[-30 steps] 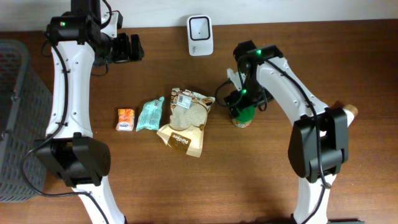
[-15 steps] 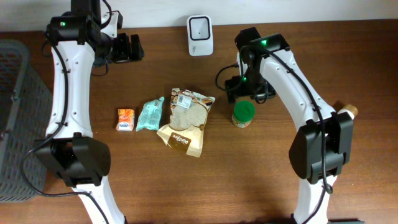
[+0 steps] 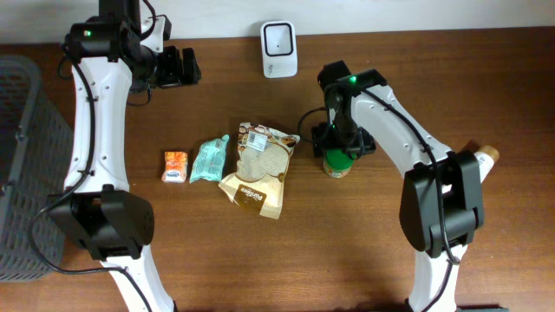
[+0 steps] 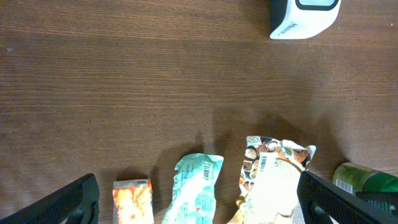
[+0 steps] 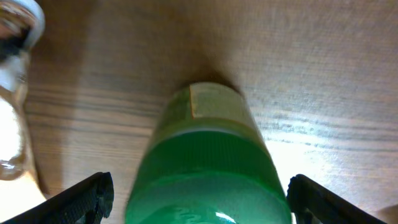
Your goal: Scan the item barcode
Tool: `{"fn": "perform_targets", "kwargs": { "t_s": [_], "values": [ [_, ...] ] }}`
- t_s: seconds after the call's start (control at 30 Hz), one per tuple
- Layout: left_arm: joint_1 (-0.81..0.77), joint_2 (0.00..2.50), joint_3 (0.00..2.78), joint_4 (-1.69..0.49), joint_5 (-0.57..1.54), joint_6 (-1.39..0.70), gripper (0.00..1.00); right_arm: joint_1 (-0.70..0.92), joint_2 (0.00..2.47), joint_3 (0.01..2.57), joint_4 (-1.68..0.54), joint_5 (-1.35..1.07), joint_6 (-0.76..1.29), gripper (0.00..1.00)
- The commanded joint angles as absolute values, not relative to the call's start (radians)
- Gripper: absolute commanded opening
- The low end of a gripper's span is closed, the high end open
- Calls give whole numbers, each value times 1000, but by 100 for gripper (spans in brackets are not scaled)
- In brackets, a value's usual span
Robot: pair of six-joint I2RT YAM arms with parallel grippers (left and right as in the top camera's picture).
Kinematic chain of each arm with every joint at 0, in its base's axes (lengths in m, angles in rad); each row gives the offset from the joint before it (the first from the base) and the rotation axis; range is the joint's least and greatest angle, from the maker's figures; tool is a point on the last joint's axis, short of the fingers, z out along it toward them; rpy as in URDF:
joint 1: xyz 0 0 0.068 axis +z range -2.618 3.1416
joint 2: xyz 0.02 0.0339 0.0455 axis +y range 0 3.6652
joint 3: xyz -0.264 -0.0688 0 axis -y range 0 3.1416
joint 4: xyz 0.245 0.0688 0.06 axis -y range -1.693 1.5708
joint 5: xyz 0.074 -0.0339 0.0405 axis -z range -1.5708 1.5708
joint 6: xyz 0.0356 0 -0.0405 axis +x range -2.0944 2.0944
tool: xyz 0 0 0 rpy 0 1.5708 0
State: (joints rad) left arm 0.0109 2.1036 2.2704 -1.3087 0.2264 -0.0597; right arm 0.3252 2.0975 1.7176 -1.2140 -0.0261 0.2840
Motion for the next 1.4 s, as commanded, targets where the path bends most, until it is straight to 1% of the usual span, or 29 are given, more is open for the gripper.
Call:
{"fn": "perform_targets", "kwargs": {
  "t_s": [0.0,0.03,0.1,0.2,0.3,0.33,0.37,0.4,0.43,0.47,0.57,0.63,0.67,0.77,0.83,0.87,0.93,1.13,1.3,1.37],
  "values": [
    [10,2077,2282,-1308,220,-51,99,327,2085,1692,-1205,-12,286,87],
    [10,2077,2282,-1308,220,-51,99,327,2084,1692,-1200,-6,286,87],
    [10,2077,2282,-1308,220,-51,99,324,2084,1692,-1196,-6,286,82],
    [10,2077,2282,-1308,220,-51,99,319,2084,1694,-1196,-6,286,82],
    [10,2077,2282,-1308,220,-51,99,319,2082,1695,-1196,-14,286,73],
    [9,2077,2282,-1308,220,-51,99,319,2082,1705,-1201,-14,286,67],
    [10,2077,2282,-1308,220,-51,99,319,2082,1719,-1210,-14,286,66],
    [10,2077,2282,-1308,220,-51,99,319,2082,1736,-1224,-14,286,61],
    [10,2077,2282,-1308,220,-51,99,319,2082,1756,-1240,-14,286,58],
    [10,2077,2282,-1308,220,-51,99,319,2082,1773,-1251,-14,286,56],
    [10,2077,2282,-1308,220,-51,99,319,2081,1839,-1297,-33,285,56],
    [10,2077,2282,-1308,220,-51,99,319,2077,1885,-1305,-173,208,56],
    [10,2077,2282,-1308,220,-51,99,319,2076,1913,-1302,-282,150,56],
    [10,2077,2282,-1308,220,-51,99,319,2076,1988,-1303,-698,-75,55],
    [10,2077,2282,-1308,220,-51,99,319,2074,2014,-1303,-930,-180,55],
    [10,2077,2282,-1308,220,-51,99,318,2074,2024,-1303,-1042,-219,55],
    [10,2077,2282,-1308,220,-51,99,307,2074,2034,-1301,-1190,-236,55],
    [10,2077,2282,-1308,220,-51,99,224,2070,2035,-1306,-1447,-236,55],
    [10,2077,2282,-1308,220,-51,99,187,2065,2035,-1332,-1446,-235,55],
    [10,2077,2282,-1308,220,-51,99,190,2065,2035,-1333,-1378,-227,55]
  ]
}}
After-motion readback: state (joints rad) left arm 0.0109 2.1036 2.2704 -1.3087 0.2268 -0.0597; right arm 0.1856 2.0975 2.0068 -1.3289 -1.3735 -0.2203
